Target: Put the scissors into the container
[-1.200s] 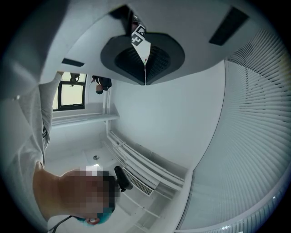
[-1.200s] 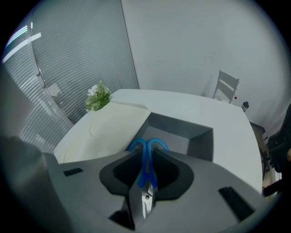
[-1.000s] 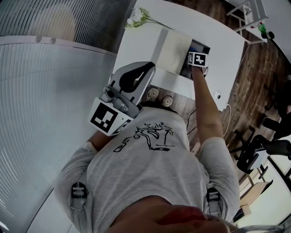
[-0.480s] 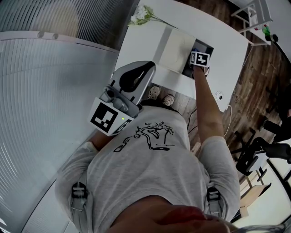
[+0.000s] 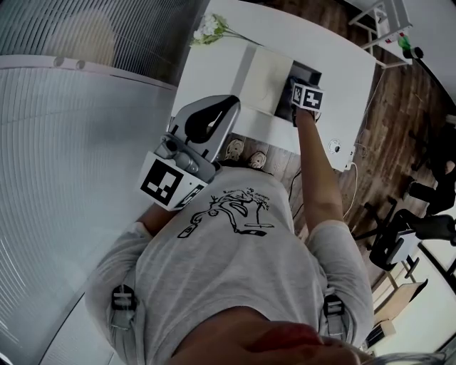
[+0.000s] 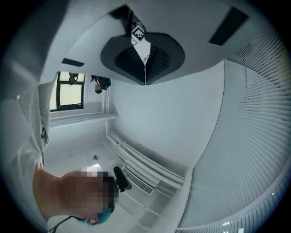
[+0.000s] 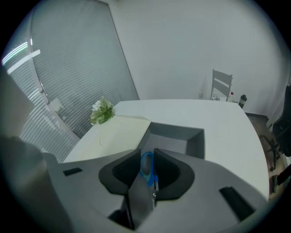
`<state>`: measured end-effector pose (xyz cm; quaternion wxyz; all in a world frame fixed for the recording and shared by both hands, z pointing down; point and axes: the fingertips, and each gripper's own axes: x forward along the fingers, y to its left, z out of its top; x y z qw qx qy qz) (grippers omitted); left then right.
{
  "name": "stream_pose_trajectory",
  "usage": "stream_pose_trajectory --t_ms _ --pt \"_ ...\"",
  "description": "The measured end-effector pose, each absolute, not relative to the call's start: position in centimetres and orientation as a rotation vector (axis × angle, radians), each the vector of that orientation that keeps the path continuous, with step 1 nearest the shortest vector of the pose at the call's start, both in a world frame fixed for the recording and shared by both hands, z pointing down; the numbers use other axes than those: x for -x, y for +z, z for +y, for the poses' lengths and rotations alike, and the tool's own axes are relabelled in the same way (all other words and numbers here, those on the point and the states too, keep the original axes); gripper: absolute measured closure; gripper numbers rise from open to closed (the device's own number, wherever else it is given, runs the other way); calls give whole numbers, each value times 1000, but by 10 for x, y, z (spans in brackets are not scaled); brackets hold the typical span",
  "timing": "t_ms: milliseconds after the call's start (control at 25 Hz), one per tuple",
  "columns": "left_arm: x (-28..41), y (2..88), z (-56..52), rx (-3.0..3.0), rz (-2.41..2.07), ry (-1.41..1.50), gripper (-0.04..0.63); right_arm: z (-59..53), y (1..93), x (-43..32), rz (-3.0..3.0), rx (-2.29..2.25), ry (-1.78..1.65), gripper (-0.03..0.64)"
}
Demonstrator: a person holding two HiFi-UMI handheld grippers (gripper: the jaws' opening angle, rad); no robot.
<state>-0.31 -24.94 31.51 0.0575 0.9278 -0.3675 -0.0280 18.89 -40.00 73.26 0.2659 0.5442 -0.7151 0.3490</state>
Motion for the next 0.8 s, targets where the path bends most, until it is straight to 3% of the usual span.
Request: stream_pose_trajectory --t_ms 800 --pt "-33 301 -235 -2897 -1000 -131 574 -344 559 -193 -2252 -1540 485 558"
